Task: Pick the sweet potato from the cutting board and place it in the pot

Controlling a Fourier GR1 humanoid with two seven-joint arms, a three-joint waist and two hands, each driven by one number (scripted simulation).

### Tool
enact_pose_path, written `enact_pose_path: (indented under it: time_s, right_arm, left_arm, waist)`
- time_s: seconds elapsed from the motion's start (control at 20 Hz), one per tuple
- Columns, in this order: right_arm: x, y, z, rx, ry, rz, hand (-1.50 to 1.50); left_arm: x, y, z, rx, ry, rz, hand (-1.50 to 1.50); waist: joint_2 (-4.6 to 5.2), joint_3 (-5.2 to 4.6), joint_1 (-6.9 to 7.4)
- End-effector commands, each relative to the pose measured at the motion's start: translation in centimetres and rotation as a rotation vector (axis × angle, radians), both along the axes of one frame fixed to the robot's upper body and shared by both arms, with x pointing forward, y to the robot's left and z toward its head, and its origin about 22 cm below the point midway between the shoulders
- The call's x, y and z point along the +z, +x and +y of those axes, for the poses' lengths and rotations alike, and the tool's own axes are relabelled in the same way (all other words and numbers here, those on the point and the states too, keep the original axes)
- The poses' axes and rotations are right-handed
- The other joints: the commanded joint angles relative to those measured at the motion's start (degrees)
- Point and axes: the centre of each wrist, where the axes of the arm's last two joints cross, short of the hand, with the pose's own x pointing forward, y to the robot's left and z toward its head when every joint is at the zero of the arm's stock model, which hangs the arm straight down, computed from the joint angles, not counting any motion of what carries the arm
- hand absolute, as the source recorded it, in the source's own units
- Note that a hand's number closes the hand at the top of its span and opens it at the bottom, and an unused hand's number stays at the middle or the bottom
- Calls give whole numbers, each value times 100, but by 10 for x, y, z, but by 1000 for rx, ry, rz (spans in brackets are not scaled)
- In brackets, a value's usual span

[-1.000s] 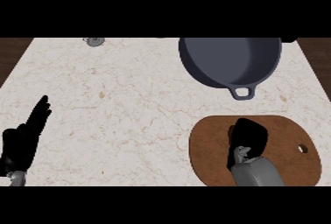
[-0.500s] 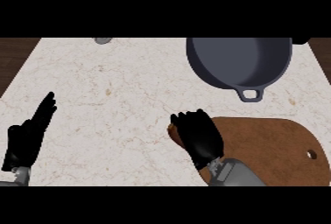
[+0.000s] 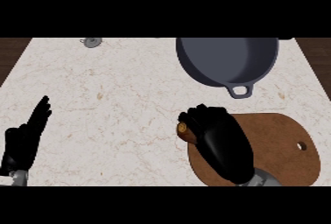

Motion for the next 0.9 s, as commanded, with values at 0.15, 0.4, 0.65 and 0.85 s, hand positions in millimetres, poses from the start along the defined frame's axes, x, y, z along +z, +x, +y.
enact_pose_path:
  time_s: [0.15, 0.4, 0.65, 0.85]
  right_arm:
    - [27, 8, -35, 69, 277, -82, 150]
    - [38, 41, -66, 88, 367, -67, 150]
    - [43, 76, -72, 80, 401, -75, 150]
    - [80, 119, -81, 102, 443, -58, 150]
  left_arm:
    - [7, 5, -4, 2, 14, -11, 0]
    - [0, 1, 3, -8, -16, -3, 0]
    - [16, 2, 13, -2, 3, -5, 0]
    - [0, 8, 3, -21, -7, -7, 0]
  waist:
    - [13, -6, 8]
    - [20, -9, 26]
    - [14, -10, 43]
    - [28, -11, 80]
